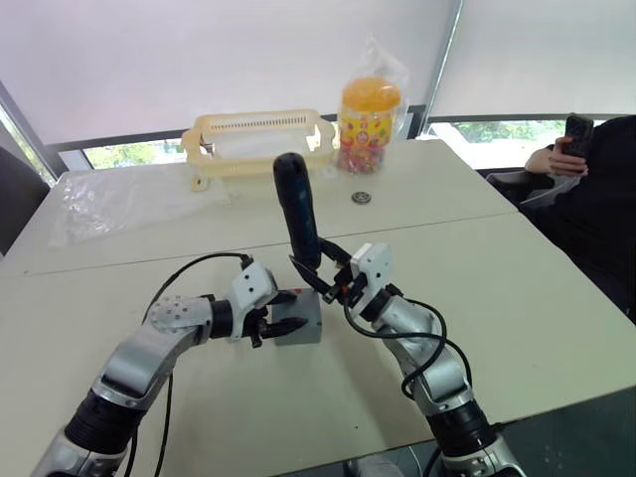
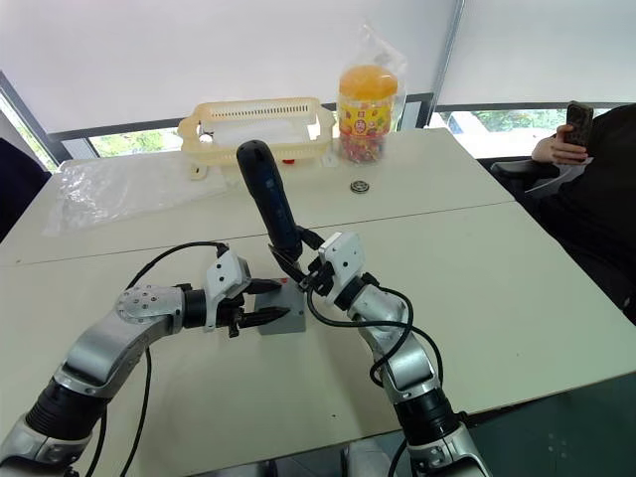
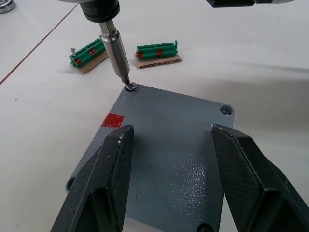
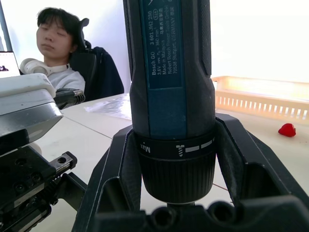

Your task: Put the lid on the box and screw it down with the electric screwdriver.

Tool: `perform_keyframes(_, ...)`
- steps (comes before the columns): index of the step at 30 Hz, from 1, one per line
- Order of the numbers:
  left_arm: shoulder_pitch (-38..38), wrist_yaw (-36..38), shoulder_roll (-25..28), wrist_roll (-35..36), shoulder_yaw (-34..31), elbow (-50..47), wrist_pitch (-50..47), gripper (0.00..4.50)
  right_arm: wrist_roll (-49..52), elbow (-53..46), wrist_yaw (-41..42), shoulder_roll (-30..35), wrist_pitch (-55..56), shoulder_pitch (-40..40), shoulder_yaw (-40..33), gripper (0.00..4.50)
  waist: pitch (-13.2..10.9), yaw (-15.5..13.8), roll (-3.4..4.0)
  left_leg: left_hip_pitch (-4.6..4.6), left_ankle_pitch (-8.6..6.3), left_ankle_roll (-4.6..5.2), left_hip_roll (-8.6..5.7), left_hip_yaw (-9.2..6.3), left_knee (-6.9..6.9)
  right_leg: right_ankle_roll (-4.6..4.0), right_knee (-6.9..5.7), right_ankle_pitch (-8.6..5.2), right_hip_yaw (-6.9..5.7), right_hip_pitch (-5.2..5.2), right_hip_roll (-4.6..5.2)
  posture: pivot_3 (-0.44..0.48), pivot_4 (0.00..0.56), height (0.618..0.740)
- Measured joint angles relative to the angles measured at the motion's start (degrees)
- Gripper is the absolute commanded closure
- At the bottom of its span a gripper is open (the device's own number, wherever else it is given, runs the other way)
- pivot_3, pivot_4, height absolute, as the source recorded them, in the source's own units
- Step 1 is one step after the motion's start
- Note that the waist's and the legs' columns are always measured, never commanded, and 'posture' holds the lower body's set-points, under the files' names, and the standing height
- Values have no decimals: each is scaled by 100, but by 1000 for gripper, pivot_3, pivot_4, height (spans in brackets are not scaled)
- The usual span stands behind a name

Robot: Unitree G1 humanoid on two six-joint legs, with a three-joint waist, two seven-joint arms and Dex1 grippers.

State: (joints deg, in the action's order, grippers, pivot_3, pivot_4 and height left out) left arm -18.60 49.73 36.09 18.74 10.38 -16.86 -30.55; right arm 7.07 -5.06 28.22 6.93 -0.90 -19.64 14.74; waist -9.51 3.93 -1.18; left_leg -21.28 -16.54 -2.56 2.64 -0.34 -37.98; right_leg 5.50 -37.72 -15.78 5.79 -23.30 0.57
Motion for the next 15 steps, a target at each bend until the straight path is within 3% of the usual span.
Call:
perform_keyframes(8, -3, 4, 0, 1, -1, -3, 1, 1931, 264, -222, -211, -184, -354, 45, -227, 2734, 0, -2, 1, -4, 0, 0, 1, -2, 0, 0, 2, 0, 0, -3, 1, 0, 150, 740)
perform_keyframes(15, -21, 19, -10, 2, 0, 0, 9, 1931, 660, -968, -497, -185, -1697, -134, -430, 2734, -10, -4, 5, -23, 0, 0, 1, -1, 0, 1, 5, 1, 0, -19, 1, 0, 150, 740)
